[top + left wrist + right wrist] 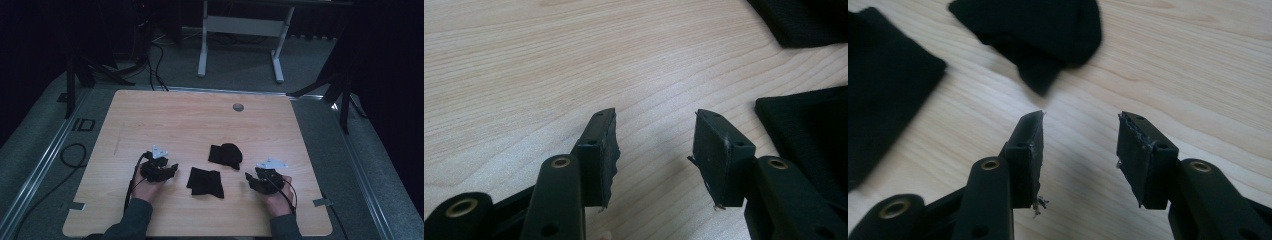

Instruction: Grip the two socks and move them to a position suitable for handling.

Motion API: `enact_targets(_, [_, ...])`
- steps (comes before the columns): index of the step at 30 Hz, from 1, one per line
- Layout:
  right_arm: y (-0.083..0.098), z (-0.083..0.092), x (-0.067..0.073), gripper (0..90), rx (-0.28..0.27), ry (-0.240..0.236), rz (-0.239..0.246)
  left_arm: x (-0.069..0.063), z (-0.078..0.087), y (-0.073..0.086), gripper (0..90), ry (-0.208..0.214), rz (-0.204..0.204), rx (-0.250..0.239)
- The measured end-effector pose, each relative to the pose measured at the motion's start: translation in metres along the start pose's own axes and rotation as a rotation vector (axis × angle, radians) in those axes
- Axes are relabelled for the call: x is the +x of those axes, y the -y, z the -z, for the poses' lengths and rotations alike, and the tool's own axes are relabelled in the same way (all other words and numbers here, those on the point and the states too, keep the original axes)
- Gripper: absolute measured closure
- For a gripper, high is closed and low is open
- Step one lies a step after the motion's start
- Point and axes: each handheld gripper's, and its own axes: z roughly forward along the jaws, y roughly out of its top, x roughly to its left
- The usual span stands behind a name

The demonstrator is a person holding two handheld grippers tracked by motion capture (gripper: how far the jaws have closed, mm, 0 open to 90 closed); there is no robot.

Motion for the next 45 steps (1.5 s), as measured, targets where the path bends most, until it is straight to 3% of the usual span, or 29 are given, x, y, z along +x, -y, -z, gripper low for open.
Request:
enact_targets(23, [-0.022, 0.004, 0.039, 53.2, -0.035, -0.103, 0.076, 0.001, 0.001, 0.000, 52.7, -0.005, 0.002, 0.000])
enact_targets(42, [-0.034, -0.003, 0.081, 51.8, -0.036, -0.225, 0.131, 0.001, 0.001, 0.000, 52.7, -0.006, 0.000, 0.001])
enact_targets(45, [-0.035, -0.006, 0.094, 50.8, -0.037, -0.250, 0.147, 0.001, 0.000, 0.000, 52.7, -0.007, -0.001, 0.000])
